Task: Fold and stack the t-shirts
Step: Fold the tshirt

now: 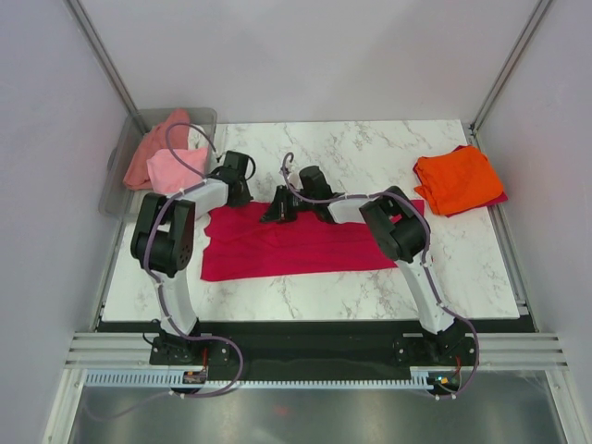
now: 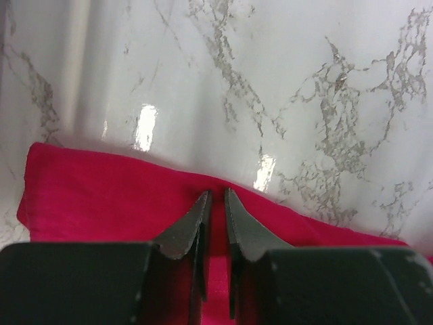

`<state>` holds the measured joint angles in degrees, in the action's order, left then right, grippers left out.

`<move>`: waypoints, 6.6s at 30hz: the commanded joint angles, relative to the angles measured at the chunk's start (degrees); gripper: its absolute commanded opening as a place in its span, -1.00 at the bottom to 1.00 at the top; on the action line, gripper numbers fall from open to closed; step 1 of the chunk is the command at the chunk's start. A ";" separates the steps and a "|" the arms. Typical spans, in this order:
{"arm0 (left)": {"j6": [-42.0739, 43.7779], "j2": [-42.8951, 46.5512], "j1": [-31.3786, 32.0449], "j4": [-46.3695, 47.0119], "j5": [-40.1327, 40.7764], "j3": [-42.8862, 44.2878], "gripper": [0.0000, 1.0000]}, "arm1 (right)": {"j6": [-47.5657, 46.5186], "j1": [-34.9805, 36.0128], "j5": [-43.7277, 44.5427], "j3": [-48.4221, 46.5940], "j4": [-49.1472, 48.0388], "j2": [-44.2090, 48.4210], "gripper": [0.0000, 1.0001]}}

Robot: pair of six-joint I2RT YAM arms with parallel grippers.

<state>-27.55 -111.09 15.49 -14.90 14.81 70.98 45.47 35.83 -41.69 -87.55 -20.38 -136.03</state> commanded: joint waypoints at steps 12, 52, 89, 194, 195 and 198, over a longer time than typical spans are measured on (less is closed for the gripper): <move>0.57 -3.52 -2.74 -5.50 -4.52 3.99 -0.63 | -2.75 2.57 -3.22 19.68 -2.40 17.62 -0.46; 2.24 -3.52 -5.47 -3.12 -12.35 2.23 -0.66 | 2.68 3.19 -1.81 -13.09 -7.29 -5.91 0.24; 1.80 -3.87 -7.05 -2.59 -14.46 1.62 -0.74 | -5.75 8.02 4.78 -1.83 -0.16 6.22 0.50; -17.97 48.16 -0.02 4.16 -9.80 -41.44 0.44 | 17.81 17.69 42.84 23.92 15.64 27.93 -0.22; -18.32 48.16 -0.02 4.35 -9.71 -42.32 0.42 | 18.07 17.78 42.75 23.39 15.55 27.49 -0.22; -18.94 47.90 -0.98 4.61 -9.97 -43.55 0.40 | 18.68 17.78 42.75 22.86 14.85 25.90 -0.23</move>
<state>-43.59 -63.00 15.42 -13.13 5.39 29.04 62.39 53.45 0.93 -62.35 -3.25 -108.84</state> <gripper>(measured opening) 0.706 0.392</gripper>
